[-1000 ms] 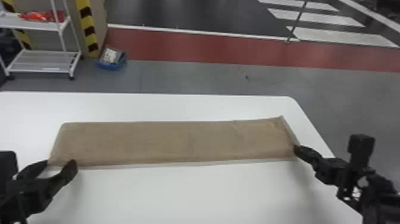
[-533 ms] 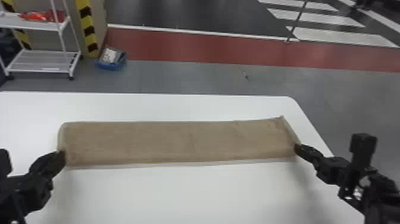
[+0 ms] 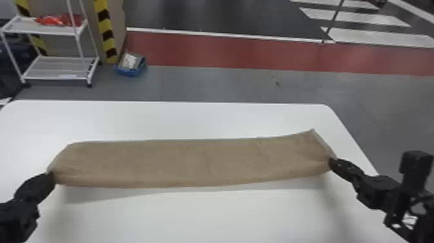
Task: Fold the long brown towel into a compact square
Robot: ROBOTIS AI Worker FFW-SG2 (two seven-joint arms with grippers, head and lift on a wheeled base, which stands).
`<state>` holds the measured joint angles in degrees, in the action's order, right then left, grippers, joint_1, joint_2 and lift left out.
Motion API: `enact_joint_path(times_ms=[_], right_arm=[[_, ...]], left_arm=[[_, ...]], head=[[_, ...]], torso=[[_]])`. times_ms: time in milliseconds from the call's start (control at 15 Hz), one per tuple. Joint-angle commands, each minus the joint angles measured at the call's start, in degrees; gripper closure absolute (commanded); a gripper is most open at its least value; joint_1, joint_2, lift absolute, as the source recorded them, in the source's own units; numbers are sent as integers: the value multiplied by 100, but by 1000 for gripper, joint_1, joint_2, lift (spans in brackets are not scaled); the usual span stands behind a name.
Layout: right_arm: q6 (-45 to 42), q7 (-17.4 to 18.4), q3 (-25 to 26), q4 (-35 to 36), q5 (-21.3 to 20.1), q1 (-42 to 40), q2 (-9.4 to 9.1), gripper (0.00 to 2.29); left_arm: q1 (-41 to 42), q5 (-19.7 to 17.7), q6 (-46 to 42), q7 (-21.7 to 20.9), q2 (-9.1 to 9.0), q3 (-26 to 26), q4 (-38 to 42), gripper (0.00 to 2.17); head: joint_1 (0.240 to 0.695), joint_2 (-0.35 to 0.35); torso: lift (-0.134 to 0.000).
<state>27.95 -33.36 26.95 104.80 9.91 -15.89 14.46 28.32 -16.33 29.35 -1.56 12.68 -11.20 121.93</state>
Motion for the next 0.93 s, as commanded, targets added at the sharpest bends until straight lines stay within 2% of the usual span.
enact_joint_path(times_ms=[0,267,333,467,533,733,867], right_arm=[[-39,-39,56,154,2,-151,-137,1119],[-110,-47,109,163,2,-318,-181,1099],[-127,-47,109,163,-7,-362,-207,1001],[-391,-47,100,163,-7,-432,-312,262],[-619,-21,135,163,2,-441,-391,39],[-1076,216,311,541,46,-520,-629,26],[-1164,568,214,787,336,-520,-708,33]], left_arm=[[245,-20,14,-108,-3,-225,164,1710],[456,-64,49,-548,-20,-401,252,1706],[464,-64,84,-618,-29,-410,252,1706],[464,-55,32,-644,-29,-410,217,1693],[456,-64,-74,-644,-29,-392,190,1625],[447,-90,-636,-644,-29,-348,111,1605],[403,-204,-654,-653,-29,-348,138,1605]], head=[[695,-129],[695,-108],[695,-110],[695,-116],[695,-115],[695,-113],[695,-123]], torso=[[-125],[-125],[-125],[-125],[-125],[-125],[-125]])
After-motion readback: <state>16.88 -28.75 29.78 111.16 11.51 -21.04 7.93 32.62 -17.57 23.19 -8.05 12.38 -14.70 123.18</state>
